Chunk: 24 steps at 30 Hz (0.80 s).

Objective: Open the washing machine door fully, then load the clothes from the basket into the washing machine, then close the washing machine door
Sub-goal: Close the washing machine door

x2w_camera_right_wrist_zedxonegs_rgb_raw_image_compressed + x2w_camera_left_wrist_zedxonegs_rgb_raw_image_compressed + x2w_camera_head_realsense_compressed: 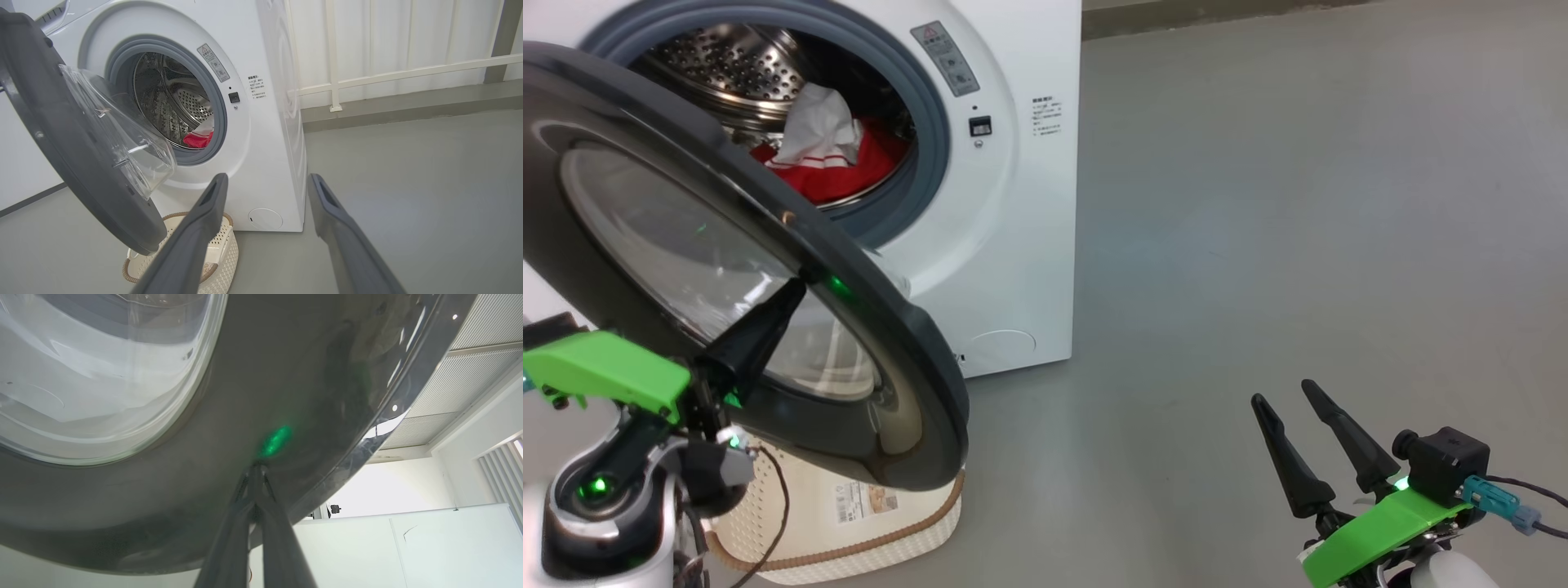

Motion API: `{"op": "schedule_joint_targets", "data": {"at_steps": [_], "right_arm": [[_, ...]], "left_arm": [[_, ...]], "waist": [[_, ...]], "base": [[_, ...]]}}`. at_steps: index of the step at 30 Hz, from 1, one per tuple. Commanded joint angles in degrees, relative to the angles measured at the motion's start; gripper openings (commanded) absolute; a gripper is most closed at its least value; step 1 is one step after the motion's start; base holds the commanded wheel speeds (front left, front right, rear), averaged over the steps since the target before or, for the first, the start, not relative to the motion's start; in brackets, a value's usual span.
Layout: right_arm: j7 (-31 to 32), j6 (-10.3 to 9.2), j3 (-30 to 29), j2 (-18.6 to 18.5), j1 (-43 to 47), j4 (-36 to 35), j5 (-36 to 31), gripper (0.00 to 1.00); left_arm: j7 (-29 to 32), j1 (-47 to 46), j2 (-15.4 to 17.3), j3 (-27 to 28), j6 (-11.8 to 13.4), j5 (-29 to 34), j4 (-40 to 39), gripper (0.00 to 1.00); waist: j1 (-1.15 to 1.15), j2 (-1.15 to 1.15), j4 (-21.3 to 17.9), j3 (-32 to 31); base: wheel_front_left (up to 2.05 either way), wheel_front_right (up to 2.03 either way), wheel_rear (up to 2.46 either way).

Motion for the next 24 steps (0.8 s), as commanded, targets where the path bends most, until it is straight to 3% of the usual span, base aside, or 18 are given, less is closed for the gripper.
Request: {"op": "schedule_joint_targets", "data": {"at_steps": [1,11,24], "right_arm": [[-0.3,0.09,0.9,-0.7,-2.0,-1.4,0.0,1.00],[-0.3,0.09,0.8,-0.2,-2.4,-1.3,-0.2,1.00],[-0.3,0.09,0.1,0.2,-2.0,-1.3,-0.5,1.00]], "left_arm": [[-0.3,-3.3,1.2,1.4,-0.8,0.8,-0.9,0.00],[-1.3,-7.3,1.1,0.9,-3.2,1.5,4.5,0.00],[-1.0,-7.2,1.1,0.9,-4.1,1.2,5.5,0.00]], "waist": [[0.00,0.00,-0.6,0.6],[0.00,0.00,-1.1,1.0],[0.00,0.00,0.7,0.8]], "base": [[0.00,0.00,0.00],[0.00,0.00,0.00],[0.00,0.00,0.00]]}}
